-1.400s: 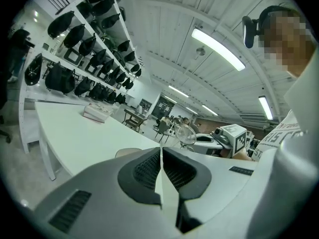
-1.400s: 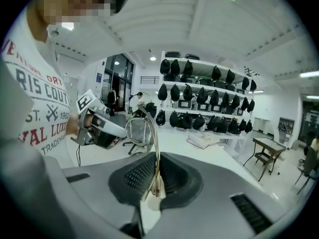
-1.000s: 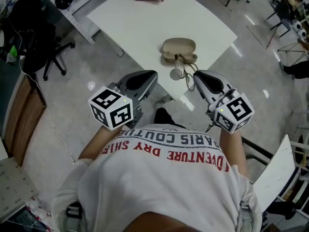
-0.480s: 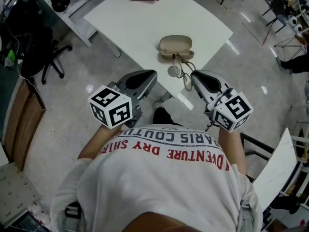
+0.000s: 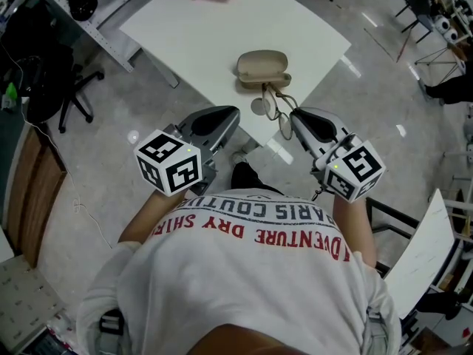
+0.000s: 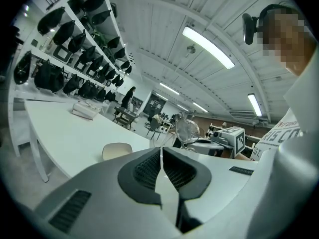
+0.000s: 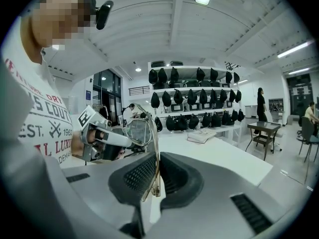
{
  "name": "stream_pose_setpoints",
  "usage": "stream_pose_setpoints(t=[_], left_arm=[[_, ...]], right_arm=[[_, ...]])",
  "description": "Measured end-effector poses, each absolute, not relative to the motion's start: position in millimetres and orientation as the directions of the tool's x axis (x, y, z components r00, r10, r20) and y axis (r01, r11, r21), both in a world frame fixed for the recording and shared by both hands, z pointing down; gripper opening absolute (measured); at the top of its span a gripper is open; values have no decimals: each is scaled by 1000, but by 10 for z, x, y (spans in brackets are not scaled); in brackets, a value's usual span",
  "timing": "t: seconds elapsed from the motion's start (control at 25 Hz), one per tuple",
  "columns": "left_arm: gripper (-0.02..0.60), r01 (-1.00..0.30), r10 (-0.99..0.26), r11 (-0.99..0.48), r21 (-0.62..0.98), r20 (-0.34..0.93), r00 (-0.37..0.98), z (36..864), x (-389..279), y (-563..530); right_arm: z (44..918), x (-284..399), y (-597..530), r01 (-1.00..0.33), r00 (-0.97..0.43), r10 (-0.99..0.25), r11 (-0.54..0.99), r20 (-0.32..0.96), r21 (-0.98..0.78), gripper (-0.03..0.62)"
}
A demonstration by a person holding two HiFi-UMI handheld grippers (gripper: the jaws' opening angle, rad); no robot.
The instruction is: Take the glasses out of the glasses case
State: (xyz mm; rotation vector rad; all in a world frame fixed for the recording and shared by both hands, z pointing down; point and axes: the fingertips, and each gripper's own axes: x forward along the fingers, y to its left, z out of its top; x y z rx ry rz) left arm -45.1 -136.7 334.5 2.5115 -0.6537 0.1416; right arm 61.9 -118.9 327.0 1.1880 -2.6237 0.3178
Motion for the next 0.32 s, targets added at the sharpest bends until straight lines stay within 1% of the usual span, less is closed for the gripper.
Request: stream_pose_setpoints(t=[0.32], left_arm=[[35,-480,-421,-734,481,233,877,3395,-416,-1467]], right_arm=[[3316,646,-1291,-756,-641,-701,646,312,-103,40]])
